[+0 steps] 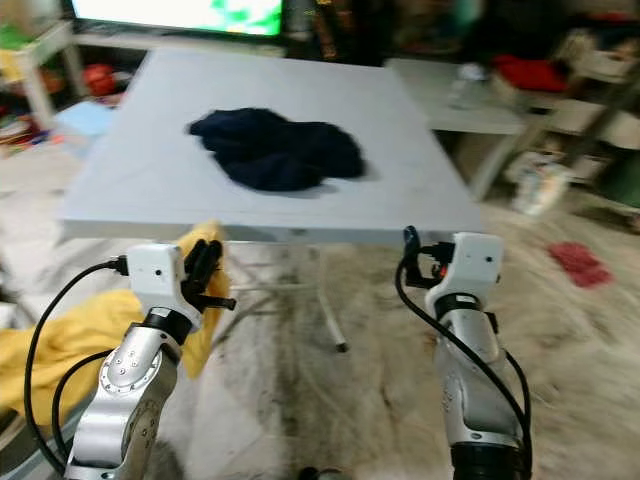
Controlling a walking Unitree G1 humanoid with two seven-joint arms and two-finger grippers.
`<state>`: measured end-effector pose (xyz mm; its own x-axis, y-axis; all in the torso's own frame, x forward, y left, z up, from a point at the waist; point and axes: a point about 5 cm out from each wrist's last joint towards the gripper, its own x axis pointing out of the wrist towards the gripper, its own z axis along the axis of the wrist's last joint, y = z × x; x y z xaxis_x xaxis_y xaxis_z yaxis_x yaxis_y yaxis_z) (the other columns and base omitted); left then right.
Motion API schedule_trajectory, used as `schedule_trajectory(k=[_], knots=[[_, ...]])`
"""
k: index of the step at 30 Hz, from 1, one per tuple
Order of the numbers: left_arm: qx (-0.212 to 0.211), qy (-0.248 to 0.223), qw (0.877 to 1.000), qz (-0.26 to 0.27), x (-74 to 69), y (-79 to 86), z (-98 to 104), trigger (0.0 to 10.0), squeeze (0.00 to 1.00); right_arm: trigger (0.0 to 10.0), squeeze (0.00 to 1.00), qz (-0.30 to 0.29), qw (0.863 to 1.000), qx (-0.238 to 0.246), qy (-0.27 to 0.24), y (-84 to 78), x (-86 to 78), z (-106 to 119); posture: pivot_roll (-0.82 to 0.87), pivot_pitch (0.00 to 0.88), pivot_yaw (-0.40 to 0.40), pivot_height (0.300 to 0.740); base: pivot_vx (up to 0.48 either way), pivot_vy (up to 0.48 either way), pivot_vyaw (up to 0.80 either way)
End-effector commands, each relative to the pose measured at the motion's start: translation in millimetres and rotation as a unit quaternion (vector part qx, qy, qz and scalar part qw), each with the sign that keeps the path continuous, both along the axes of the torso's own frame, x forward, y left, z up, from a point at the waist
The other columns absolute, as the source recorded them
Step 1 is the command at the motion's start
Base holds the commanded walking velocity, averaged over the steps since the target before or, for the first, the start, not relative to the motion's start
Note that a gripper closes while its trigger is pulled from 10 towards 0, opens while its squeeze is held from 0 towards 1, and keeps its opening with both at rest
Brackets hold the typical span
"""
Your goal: Hang hanger
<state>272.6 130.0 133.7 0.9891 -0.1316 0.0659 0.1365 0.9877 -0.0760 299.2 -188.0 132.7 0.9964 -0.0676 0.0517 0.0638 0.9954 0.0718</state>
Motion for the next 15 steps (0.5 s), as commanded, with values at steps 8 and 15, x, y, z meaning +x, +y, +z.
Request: schedule_trajectory(k=[8,15], knots=[[-0.005,0.0,0.999,0.032,7.6,11.1,5.6,10.0,0.0,10.0,0.0,0.0,1.0,-0.005,0.003,-0.2,0.2,-0.8,0.08,0.082,-0.111,0.74,0.0,0.045,0.0],[-0.02,0.008,0.999,0.03,8.6,9.2,4.7,10.0,0.0,10.0,0.0,-0.003,0.999,-0.044,-0.003,0.3,1.3,-0.6,0.08,0.076,-0.112,0.74,0.0,0.48,0.0]])
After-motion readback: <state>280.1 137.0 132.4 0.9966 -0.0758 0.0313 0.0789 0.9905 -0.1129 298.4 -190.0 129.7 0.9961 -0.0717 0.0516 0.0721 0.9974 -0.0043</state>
